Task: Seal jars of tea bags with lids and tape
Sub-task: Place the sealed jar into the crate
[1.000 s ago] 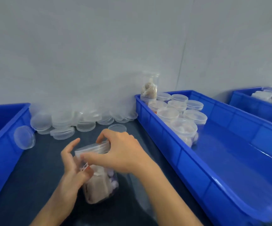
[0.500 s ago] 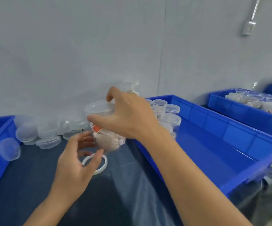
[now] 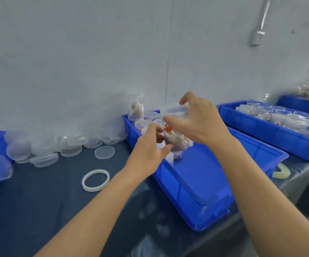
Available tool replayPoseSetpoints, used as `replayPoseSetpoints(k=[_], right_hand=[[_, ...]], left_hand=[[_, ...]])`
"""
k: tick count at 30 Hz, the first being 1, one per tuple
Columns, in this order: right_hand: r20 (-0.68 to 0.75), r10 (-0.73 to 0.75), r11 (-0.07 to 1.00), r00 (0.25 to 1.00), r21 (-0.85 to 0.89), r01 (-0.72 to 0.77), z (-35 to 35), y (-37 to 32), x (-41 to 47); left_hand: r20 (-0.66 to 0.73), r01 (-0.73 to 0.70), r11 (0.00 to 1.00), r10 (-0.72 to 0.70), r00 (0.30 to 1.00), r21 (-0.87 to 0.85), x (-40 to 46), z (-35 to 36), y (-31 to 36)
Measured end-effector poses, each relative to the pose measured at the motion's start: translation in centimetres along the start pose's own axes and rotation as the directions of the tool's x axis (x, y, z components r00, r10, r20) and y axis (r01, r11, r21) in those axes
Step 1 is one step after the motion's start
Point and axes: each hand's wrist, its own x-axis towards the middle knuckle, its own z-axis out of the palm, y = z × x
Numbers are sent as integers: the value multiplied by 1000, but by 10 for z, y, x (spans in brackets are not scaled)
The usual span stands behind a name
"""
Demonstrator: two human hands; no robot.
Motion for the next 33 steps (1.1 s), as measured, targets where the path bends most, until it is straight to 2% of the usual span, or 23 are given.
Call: replayPoseSetpoints(k=[5,11,15,20,22,23,25,26,29,31,33], right_hand=[[91,125,992,988,24,-128,22,31,-26],[330,244,963,912,30,-268,61,48,-48],[466,230,962,854,24,-273,73,58,-53],[532,230,969,815,-46,-243,72,60,-44],[502,246,968,829,-163,-189,73,50,-42],[438,225,958,870,-264,-115,74,40,-41],[279,81,911,957,-410,43,78,11,-39],[230,-12,904,973,-413,108,82,-8,-38],[205,-175,963,963,-166,211,105,-68,-42],[263,-204,979,943,52,197,130,-103,-55],[334,-259,960,906,192,204,162,-133,-73]], left_hand=[[134,70,991,-85,987,114,0,16,-8],[119,123,984,-138,983,126,2,25,-21],[136,82,977,-110,985,195,-3,29,-23],[134,94,979,-119,984,178,-5,31,-27],[135,90,985,-110,985,144,-7,28,-27],[116,77,989,-92,989,129,-8,24,-27],[49,43,993,-48,998,107,-12,10,-27],[13,37,996,-38,999,85,-15,-1,-27],[-118,94,993,-84,989,77,-34,-42,-39],[-230,189,972,-153,961,143,-58,-73,-55],[-313,296,934,-226,922,198,-89,-104,-77]])
